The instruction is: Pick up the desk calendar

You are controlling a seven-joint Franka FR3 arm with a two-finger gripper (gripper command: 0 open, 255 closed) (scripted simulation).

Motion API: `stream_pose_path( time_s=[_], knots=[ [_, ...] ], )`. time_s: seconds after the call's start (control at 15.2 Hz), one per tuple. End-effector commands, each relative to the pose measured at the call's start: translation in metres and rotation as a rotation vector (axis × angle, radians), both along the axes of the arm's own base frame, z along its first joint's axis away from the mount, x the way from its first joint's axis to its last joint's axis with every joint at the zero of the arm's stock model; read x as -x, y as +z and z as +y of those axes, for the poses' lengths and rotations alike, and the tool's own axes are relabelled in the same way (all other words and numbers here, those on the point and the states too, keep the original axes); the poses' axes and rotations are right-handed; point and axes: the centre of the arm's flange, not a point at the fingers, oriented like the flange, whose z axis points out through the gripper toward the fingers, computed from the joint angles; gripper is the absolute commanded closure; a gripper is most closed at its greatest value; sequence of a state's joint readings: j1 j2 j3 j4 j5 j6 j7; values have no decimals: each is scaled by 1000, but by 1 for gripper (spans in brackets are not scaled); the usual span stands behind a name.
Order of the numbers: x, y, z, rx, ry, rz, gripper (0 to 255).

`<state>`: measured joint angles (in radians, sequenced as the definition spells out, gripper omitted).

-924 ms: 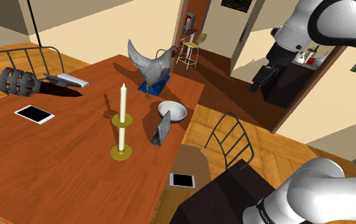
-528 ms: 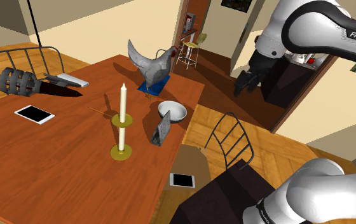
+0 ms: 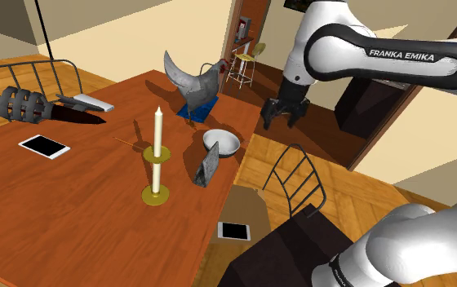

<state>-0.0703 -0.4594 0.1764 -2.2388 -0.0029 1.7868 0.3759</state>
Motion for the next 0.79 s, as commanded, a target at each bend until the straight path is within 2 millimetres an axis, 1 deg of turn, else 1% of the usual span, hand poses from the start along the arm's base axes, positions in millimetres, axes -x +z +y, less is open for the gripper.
stream_pose_path(
  time_s=[0.0, 0.4, 0.73],
  knots=[
    [-22, -18, 8, -6, -70, 11, 0],
    [-85, -68, 29, -23, -265, 44, 0],
    [-139, -112, 37, -36, -427, 72, 0]
  ],
)
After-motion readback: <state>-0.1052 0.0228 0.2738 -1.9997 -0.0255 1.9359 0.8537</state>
